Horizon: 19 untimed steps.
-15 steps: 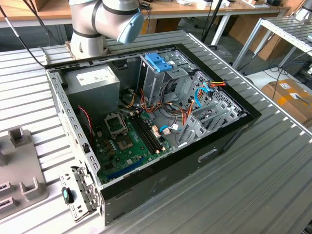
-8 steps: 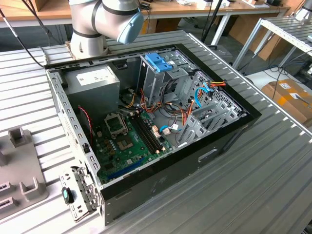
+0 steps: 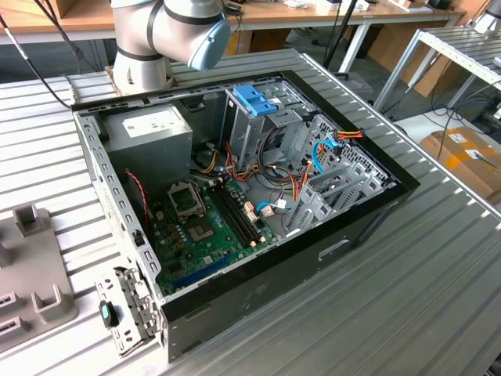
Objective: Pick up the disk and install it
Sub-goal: 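Reach for the disk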
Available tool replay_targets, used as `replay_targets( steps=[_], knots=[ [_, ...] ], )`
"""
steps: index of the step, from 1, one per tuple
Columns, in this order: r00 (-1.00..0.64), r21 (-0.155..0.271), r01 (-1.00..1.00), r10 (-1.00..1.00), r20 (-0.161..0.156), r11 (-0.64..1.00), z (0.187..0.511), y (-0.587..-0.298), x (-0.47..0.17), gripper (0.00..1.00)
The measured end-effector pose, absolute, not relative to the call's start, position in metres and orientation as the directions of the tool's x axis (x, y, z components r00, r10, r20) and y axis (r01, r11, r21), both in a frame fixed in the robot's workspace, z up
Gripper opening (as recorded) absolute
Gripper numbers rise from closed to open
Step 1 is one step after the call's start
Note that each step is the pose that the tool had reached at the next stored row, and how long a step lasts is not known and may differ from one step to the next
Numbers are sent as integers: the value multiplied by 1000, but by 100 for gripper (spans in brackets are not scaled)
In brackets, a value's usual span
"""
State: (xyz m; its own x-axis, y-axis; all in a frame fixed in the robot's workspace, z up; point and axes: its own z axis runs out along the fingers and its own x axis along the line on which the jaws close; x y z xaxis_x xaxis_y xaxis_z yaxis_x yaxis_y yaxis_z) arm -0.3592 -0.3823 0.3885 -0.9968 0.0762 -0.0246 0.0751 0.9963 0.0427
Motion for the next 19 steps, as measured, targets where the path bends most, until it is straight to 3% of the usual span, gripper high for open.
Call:
replay_targets(
  steps=[19],
  knots=[
    [-997,43,75,76,-25,996,387,-382,-390,11]
  ],
)
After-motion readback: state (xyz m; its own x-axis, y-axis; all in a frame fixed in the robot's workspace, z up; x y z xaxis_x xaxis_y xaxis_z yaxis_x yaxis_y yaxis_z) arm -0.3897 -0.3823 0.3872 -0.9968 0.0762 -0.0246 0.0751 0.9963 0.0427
